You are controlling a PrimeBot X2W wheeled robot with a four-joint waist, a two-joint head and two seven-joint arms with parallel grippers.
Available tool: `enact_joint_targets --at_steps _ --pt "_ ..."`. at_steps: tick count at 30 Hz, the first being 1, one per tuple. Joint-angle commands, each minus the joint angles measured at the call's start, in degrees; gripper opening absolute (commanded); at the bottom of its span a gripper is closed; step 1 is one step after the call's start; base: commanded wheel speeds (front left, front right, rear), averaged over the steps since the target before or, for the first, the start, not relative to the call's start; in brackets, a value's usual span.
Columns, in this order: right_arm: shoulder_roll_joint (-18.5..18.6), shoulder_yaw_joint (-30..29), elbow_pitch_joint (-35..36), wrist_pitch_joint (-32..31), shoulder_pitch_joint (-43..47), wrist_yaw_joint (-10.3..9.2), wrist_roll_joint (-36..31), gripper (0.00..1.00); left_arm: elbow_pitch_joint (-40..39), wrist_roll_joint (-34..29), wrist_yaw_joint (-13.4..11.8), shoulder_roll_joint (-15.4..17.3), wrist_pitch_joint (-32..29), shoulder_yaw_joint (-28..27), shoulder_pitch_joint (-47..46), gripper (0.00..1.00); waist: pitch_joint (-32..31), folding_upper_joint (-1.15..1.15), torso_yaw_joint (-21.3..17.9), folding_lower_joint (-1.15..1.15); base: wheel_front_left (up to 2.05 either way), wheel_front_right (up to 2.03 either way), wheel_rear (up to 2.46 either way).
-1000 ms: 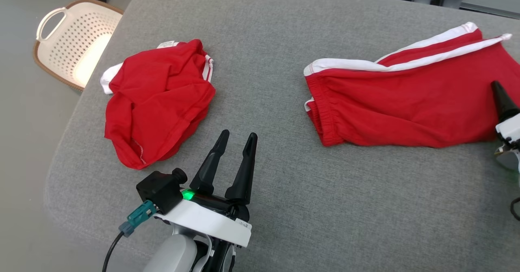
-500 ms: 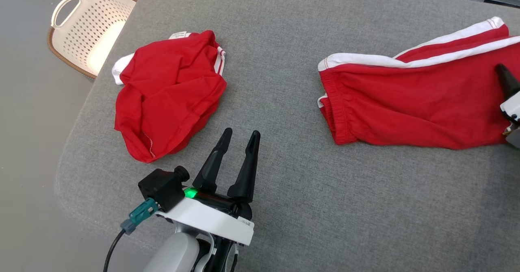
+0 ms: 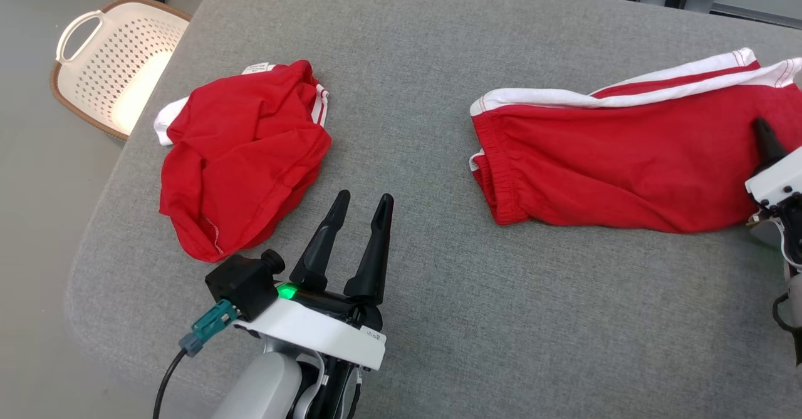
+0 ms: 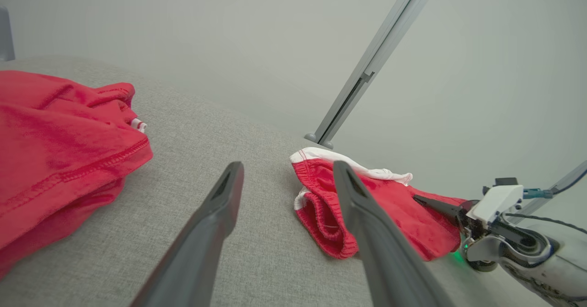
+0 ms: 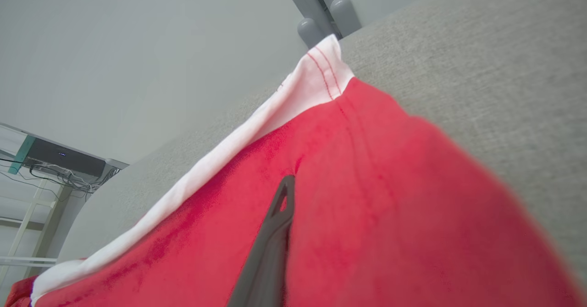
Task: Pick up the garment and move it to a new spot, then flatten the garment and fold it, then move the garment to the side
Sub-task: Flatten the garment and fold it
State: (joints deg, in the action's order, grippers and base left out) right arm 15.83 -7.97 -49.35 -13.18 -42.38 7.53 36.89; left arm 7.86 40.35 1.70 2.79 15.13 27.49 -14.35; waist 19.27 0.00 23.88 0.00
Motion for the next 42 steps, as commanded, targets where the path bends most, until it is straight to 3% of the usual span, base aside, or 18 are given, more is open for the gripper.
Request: enact_joint_targets --at_steps 1,13,18,26,32,42 --pt "0.7 0.1 0.3 1.1 2.5 -0.09 0.9 0.0 0.1 -0.5 -0.1 0.2 0.0 -0.5 -0.3 1.0 -0.7 0.0 -0.8 0.0 0.0 0.0 0.0" --pt "4.1 -4.0 2.0 10.1 10.1 -0.04 2.7 0.0 1.7 -1.9 0.6 0.2 0.0 -1.9 1.8 1.0 -5.3 0.0 -5.6 0.0 0.0 0.0 0.0" --pt "5.1 -6.8 1.7 14.7 13.8 -0.04 0.2 0.0 2.4 -2.5 0.8 0.2 0.0 -2.7 2.4 1.0 -7.5 0.0 -7.9 0.0 0.0 0.0 0.0" --pt "3.4 -9.0 3.2 18.1 16.7 -0.04 -5.3 0.0 3.0 -2.8 1.4 0.2 0.0 -2.7 3.3 1.0 -9.3 0.0 -9.9 0.0 0.0 0.0 0.0" --pt "1.4 -5.8 6.4 20.0 14.6 -0.04 -10.6 0.0 3.7 -2.9 1.4 0.2 0.0 -2.3 3.5 1.0 -10.5 0.0 -9.6 0.0 0.0 0.0 0.0" --pt "-0.8 10.4 14.5 18.4 18.2 -0.04 -11.4 0.0 5.8 -2.4 1.3 0.2 0.0 -1.4 5.0 1.0 -13.5 0.0 -6.8 0.0 0.0 0.0 0.0"
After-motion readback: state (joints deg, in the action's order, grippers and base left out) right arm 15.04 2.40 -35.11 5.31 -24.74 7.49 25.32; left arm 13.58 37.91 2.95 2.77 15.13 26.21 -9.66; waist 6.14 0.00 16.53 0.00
